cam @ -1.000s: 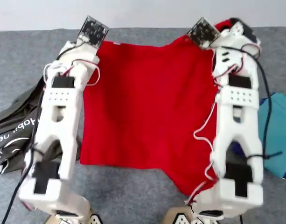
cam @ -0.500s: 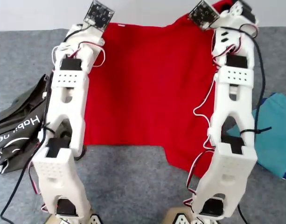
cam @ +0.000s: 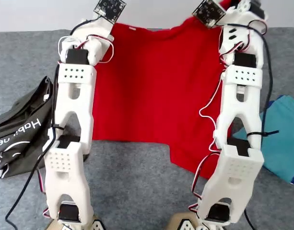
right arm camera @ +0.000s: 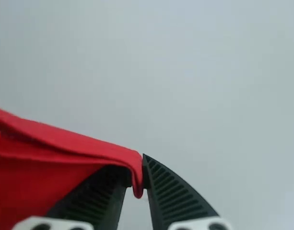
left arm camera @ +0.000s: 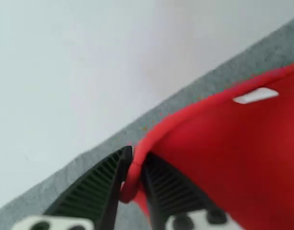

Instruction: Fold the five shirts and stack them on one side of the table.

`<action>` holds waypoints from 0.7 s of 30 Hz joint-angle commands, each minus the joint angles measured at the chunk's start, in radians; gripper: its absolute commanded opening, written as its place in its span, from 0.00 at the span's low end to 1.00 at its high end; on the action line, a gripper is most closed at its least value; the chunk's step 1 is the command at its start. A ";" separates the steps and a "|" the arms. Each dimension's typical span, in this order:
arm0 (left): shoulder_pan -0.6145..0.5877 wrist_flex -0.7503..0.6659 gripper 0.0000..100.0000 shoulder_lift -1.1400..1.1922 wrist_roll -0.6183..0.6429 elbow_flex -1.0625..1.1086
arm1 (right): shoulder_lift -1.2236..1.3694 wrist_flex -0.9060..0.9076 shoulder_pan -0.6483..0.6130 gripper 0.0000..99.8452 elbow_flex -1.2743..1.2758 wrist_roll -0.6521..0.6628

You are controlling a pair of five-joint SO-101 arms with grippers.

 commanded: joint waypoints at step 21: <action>-0.063 0.675 0.00 0.025 -0.299 -0.096 | -0.321 1.138 -0.004 0.01 -0.061 0.008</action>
